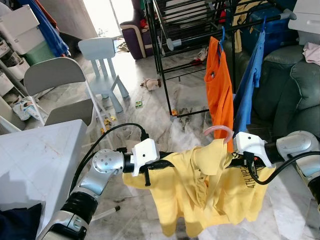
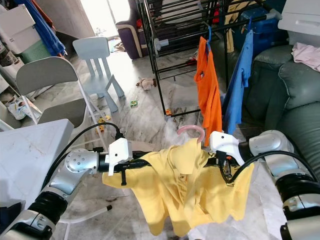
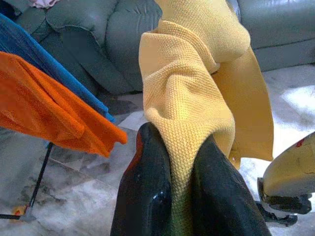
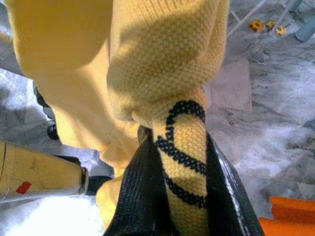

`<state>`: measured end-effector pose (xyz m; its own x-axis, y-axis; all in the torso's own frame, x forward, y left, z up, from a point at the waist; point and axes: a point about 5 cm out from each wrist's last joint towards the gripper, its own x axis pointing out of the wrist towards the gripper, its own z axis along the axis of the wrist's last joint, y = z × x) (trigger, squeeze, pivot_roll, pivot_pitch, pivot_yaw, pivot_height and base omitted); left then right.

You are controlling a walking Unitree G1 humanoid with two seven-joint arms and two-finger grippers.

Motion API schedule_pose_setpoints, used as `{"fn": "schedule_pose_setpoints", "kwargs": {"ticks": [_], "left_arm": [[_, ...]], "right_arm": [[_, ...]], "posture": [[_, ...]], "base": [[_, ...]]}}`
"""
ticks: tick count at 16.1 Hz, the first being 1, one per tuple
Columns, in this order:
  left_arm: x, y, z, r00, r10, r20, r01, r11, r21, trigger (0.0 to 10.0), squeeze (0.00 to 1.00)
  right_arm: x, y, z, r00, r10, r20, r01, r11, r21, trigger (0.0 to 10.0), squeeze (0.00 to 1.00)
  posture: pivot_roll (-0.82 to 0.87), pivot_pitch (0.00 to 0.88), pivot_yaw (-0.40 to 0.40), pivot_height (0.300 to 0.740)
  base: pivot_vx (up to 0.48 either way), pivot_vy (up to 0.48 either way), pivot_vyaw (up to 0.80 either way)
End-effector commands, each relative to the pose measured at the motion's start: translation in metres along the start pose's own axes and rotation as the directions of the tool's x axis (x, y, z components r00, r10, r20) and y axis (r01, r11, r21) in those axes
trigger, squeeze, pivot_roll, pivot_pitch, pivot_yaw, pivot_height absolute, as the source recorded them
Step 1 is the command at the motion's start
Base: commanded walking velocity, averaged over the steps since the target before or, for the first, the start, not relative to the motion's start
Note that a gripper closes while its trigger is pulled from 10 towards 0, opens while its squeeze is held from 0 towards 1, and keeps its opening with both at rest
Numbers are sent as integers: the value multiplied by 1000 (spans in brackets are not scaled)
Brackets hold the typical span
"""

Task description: Hang hanger

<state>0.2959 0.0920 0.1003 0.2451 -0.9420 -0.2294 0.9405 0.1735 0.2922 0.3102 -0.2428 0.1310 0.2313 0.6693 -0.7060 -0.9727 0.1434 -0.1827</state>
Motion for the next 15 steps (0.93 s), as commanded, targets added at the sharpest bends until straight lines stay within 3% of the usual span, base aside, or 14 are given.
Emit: {"fn": "schedule_pose_setpoints", "kwargs": {"ticks": [1,4,5,8,10,13,14,15], "left_arm": [[-6,10,4,997,70,15,-70,997,17,10000,0],[-4,12,4,996,86,17,-86,996,16,10000,0],[-4,12,3,995,101,20,-101,995,13,10000,1000],[-4,18,5,989,141,33,-142,990,15,10000,1000],[-7,27,7,971,237,37,-239,968,79,10000,1000],[-10,36,10,958,284,37,-286,952,106,10000,1000],[-9,35,9,966,256,29,-257,962,93,10000,1000],[-9,22,-1,989,148,-19,-147,988,51,10000,1000]], "right_arm": [[7,-1,8,999,7,50,-6,1000,-15,0,0],[9,-4,9,998,-21,61,21,1000,-7,0,0],[10,-5,9,998,-33,62,34,999,-7,0,0],[14,-9,9,991,-115,69,114,993,12,0,0],[17,-8,11,982,-145,121,139,989,51,0,0],[21,-12,7,970,-232,75,227,971,73,0,0],[25,-15,6,953,-296,67,287,951,118,0,0],[30,-17,9,932,-353,86,335,926,173,0,0]], "posture": [[-206,0,201,740],[-202,0,193,740],[-201,0,190,740],[-201,0,186,740],[-202,0,184,740],[-203,0,184,740],[-203,0,184,740],[-204,0,183,740]], "base": [[0,0,0],[0,0,0],[0,0,0],[0,0,0],[0,0,0],[0,0,0],[0,0,0],[0,0,0]]}}
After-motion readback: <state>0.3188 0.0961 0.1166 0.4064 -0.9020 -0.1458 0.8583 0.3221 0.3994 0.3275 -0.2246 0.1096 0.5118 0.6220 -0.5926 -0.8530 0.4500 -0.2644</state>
